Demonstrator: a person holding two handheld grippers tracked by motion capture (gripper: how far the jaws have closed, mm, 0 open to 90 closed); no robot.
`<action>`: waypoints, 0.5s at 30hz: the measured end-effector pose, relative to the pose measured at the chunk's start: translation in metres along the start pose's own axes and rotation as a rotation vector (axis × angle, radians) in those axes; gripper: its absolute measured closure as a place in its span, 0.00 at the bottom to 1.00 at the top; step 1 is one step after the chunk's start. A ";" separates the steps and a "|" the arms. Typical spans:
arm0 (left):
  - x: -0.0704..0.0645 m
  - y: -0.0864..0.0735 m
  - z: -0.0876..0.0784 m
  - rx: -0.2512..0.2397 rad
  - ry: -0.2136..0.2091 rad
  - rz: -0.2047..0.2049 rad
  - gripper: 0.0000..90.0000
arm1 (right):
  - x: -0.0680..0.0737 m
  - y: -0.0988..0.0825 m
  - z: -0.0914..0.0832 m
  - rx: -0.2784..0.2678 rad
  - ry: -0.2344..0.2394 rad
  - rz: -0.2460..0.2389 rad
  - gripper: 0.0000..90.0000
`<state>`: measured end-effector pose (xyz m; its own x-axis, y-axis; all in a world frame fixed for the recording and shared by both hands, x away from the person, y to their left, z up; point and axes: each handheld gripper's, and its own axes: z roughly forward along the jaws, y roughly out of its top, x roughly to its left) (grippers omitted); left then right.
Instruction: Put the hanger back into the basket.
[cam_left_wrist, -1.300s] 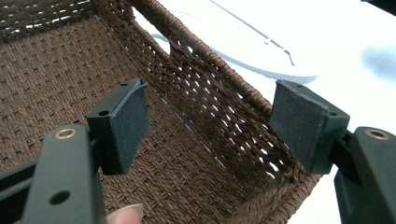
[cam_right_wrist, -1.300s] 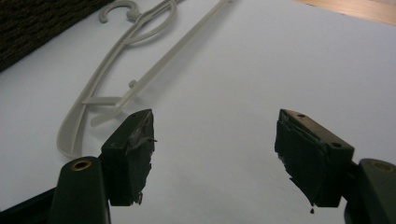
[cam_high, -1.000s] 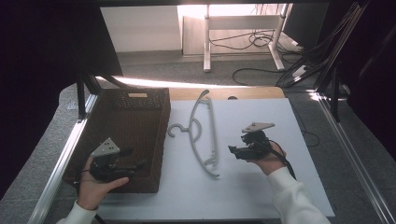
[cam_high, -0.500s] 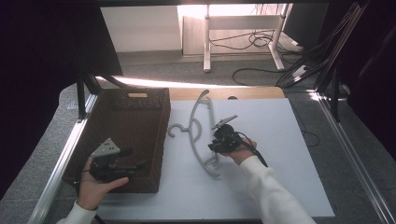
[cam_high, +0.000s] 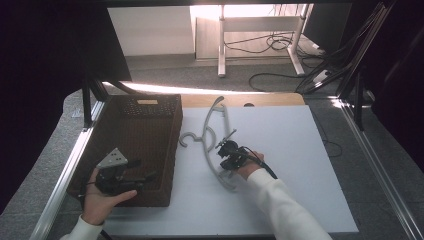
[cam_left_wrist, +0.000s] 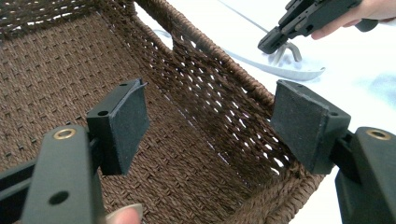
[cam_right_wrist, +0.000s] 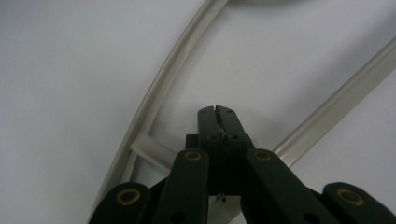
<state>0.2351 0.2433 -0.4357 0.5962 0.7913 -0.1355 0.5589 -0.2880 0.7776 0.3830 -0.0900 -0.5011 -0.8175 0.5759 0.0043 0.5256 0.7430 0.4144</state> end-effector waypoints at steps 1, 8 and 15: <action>0.000 0.000 0.000 0.000 0.000 0.000 0.30 | 0.000 -0.001 -0.001 -0.001 -0.002 -0.002 0.99; 0.000 0.000 0.000 -0.001 -0.001 0.000 0.30 | 0.002 -0.012 -0.009 0.032 0.003 0.007 0.99; 0.000 0.000 -0.002 -0.004 -0.002 -0.002 0.30 | 0.007 -0.039 -0.024 0.051 0.008 -0.003 0.99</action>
<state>0.2344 0.2444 -0.4344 0.5961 0.7910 -0.1382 0.5580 -0.2843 0.7796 0.3513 -0.1227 -0.4956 -0.8210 0.5708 0.0104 0.5340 0.7613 0.3678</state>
